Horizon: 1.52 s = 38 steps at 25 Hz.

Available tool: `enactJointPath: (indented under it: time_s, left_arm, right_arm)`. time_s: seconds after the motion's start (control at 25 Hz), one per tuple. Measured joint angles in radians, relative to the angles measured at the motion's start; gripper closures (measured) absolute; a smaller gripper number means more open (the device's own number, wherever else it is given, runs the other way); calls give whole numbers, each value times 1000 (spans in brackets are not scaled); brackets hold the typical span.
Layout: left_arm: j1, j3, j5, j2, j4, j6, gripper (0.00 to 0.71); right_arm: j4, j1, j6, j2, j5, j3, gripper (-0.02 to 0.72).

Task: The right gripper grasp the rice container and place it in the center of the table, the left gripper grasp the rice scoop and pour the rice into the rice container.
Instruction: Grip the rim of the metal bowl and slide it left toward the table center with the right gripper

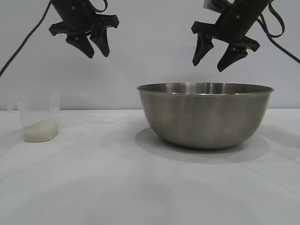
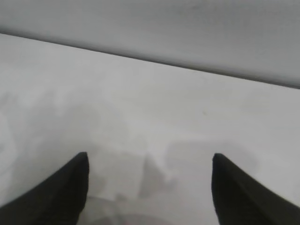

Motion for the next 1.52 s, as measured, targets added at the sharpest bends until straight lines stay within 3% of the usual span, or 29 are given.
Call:
enactJointPath:
  time_s: [0.56, 1.0, 1.28, 1.36, 1.52]
  left_arm:
    - [0, 0, 0, 0, 2, 0, 417]
    - [0, 0, 0, 0, 9, 0, 417]
    - [0, 0, 5, 0, 9, 0, 417]
    - [0, 0, 8, 0, 9, 0, 417]
    - [0, 0, 16, 0, 9, 0, 417]
  right_arm:
    - [0, 0, 0, 0, 27, -43, 227]
    - [-86, -63, 95, -10, 388, -125, 227]
    - [-96, -89, 107, -114, 523, -129, 227]
    - [-96, -89, 116, -134, 538, -131, 304]
    - [-106, -89, 136, -166, 540, -70, 290]
